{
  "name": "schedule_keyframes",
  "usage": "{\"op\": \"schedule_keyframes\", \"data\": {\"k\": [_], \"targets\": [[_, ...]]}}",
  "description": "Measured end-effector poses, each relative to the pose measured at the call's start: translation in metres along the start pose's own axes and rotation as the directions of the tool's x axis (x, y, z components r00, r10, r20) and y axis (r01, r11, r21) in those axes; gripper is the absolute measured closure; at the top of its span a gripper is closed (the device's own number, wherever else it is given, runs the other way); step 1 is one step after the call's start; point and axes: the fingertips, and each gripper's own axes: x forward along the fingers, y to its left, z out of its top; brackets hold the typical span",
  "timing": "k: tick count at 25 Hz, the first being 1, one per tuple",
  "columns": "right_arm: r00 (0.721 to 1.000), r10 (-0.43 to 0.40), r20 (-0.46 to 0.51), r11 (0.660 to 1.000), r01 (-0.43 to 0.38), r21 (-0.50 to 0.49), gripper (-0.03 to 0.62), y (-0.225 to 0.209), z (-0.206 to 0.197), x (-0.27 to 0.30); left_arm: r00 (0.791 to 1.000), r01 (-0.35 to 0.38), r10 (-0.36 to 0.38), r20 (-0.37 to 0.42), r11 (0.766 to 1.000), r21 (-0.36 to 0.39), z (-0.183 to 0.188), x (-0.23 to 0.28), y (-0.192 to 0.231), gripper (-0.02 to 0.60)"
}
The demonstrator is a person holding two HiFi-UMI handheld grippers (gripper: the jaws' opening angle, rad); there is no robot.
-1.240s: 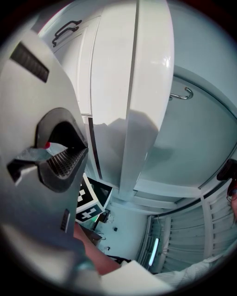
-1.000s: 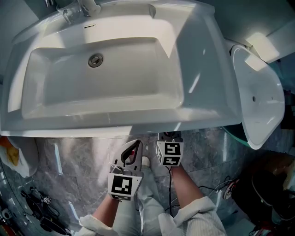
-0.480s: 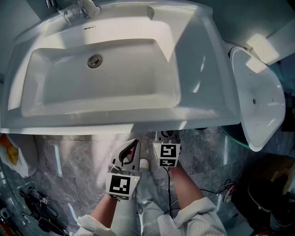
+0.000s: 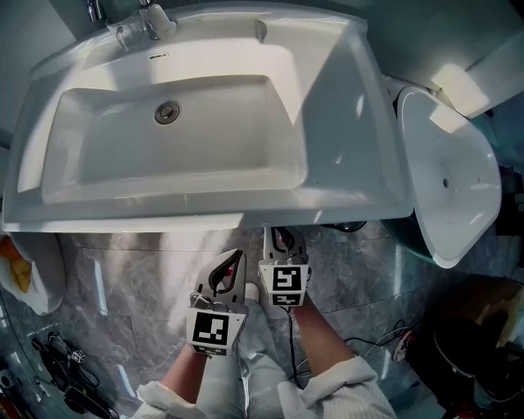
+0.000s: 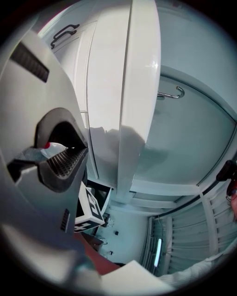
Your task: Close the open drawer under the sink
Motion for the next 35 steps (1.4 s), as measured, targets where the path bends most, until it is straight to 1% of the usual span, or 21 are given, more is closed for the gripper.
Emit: {"op": "schedule_keyframes", "data": {"k": [7, 12, 15, 21, 26, 31, 35], "targets": [[0.999, -0.008, -0.035, 0.999, 0.009, 0.035, 0.588, 0.004, 0.005, -0.034, 1.0, 0.015, -0.015, 0.017, 1.0, -0.003, 0.015, -0.009, -0.01, 0.566], [0.999, -0.023, -0.037, 0.998, 0.025, 0.05, 0.588, 0.008, 0.02, -0.057, 0.999, 0.035, -0.035, 0.021, 0.999, -0.001, 0.029, -0.022, -0.015, 0.566], [0.999, -0.026, -0.045, 0.997, 0.029, 0.065, 0.588, 0.012, 0.035, -0.075, 0.999, 0.04, -0.039, 0.025, 0.999, -0.005, 0.041, -0.033, -0.017, 0.566], [0.999, -0.037, -0.019, 0.994, 0.039, 0.103, 0.588, 0.014, 0.081, -0.102, 0.996, 0.059, -0.059, 0.07, 0.998, 0.002, 0.083, -0.053, -0.021, 0.566], [0.999, -0.05, 0.016, 0.992, 0.047, 0.116, 0.588, 0.02, 0.132, -0.131, 0.992, 0.066, -0.064, 0.107, 0.998, -0.016, 0.122, -0.074, -0.025, 0.566], [0.995, -0.036, 0.094, 0.994, 0.026, 0.108, 0.588, 0.029, 0.192, -0.153, 0.983, 0.077, -0.075, 0.165, 0.997, -0.007, 0.167, -0.088, -0.023, 0.566], [0.995, -0.012, 0.101, 0.996, 0.003, 0.094, 0.588, 0.04, 0.22, -0.168, 0.978, 0.096, -0.091, 0.189, 0.995, -0.018, 0.189, -0.101, -0.021, 0.566]]}}
